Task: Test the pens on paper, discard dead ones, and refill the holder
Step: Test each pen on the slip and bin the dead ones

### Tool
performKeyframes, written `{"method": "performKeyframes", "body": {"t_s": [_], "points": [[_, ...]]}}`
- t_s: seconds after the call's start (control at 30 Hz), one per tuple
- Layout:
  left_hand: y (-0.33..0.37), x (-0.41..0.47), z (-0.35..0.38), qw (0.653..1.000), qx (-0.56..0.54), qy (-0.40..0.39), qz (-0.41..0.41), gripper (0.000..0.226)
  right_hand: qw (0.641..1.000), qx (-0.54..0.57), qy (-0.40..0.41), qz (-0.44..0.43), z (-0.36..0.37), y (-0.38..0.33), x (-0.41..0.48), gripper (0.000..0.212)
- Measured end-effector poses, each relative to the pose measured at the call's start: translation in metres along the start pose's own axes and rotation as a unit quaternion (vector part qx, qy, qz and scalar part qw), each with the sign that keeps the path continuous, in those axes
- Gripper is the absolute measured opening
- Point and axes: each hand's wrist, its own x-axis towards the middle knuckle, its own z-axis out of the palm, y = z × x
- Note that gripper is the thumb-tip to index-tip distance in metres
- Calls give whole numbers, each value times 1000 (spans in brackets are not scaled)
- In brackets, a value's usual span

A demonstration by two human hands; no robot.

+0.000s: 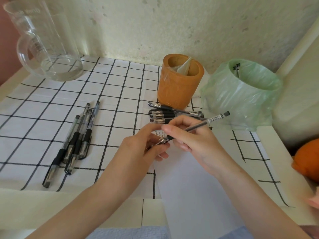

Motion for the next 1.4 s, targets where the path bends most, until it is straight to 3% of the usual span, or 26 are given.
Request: {"method": "performKeyframes", "body": {"t_s": [0.07,0.27,0.33,0.43,0.73,0.9,1.03,1.17,1.27,1.4], "points": [[0,0,-3,1000,10,12,-20,6,1000,17,-8,7,-3,0,0,17],[0,-3,-5,989,142,24,28,30,998,57,-22,22,-10,-4,-2,30],[-1,-2,-7,984,169,35,36,32,1000,23,-10,17,-12,-4,-3,27],[-2,-1,-6,982,181,37,25,30,999,-27,18,7,-10,-1,-2,29],[0,-3,-9,981,191,42,13,26,999,4,10,36,0,3,-1,30],[-3,0,-18,972,233,11,12,40,996,72,1,59,11,9,1,30],[0,1,-26,968,250,33,17,52,986,146,-19,84,6,0,7,27],[-2,0,-31,961,268,61,-15,46,974,195,56,97,-3,-4,14,18],[-7,-3,-34,925,367,101,-8,47,965,225,83,107,-5,-4,16,23],[-24,-4,-44,870,471,140,30,18,963,232,72,118,-6,-5,14,31]]}}
